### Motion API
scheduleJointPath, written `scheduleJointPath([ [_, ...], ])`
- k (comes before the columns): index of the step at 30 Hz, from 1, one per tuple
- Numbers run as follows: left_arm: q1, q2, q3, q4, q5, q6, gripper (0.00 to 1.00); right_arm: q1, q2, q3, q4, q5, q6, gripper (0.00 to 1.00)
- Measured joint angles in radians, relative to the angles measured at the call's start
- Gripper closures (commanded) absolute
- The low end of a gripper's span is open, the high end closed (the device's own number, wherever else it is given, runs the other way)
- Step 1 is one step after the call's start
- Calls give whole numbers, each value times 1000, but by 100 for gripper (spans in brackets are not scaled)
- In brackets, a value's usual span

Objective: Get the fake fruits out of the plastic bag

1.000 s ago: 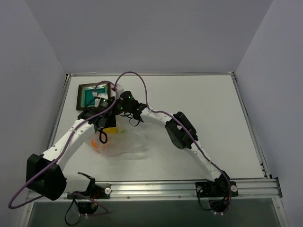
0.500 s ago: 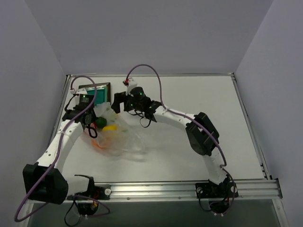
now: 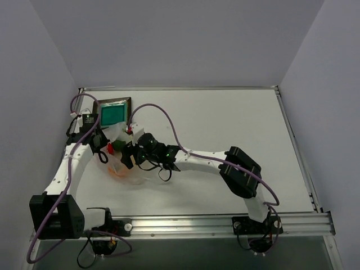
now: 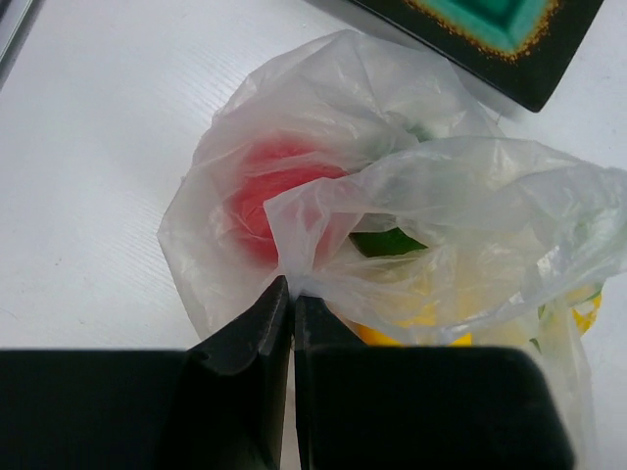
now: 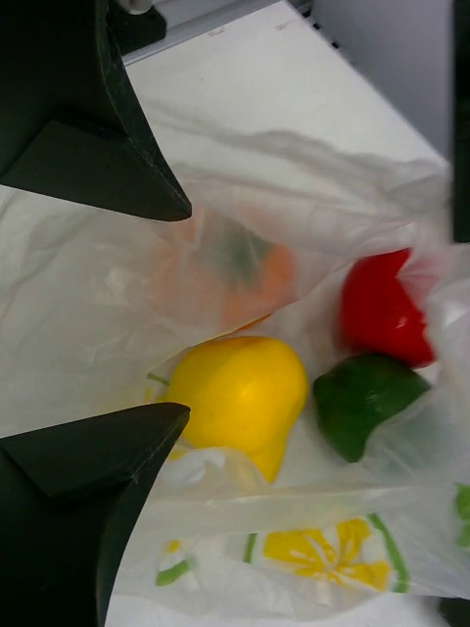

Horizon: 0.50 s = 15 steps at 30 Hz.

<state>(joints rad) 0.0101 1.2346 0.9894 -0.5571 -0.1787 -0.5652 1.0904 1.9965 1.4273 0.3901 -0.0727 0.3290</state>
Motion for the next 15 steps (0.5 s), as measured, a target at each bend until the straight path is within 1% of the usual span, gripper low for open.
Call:
scheduleJointPath([
  [1,8,1,0,3,4,-4,98,-3,13,-5,-6,-11,-7,31],
  [2,19,2,0,7,7,-10,98,-4,24,-13,-15,-23,-16,35],
  [3,29,6,0,12,10,-16,98,-4,29,-20,-24,-32,-23,53],
  [4,40,13,0,18,13,-24,98,-5,31,-28,-31,-37,-34,65],
  [5,46,21,0,24,13,-31,98,-4,31,-36,-35,-39,-38,85],
  [6,51,31,0,29,13,-39,98,-2,31,-44,-36,-39,-48,92],
  [8,57,56,0,40,7,-52,98,5,31,-60,-35,-40,-45,99],
  [9,58,69,0,47,4,-58,98,9,31,-70,-34,-40,-45,100],
  [12,58,113,0,61,-13,-79,98,32,28,-110,-32,-34,-44,100],
  [15,58,156,2,66,-37,-100,98,81,17,-159,-24,-1,-45,100],
])
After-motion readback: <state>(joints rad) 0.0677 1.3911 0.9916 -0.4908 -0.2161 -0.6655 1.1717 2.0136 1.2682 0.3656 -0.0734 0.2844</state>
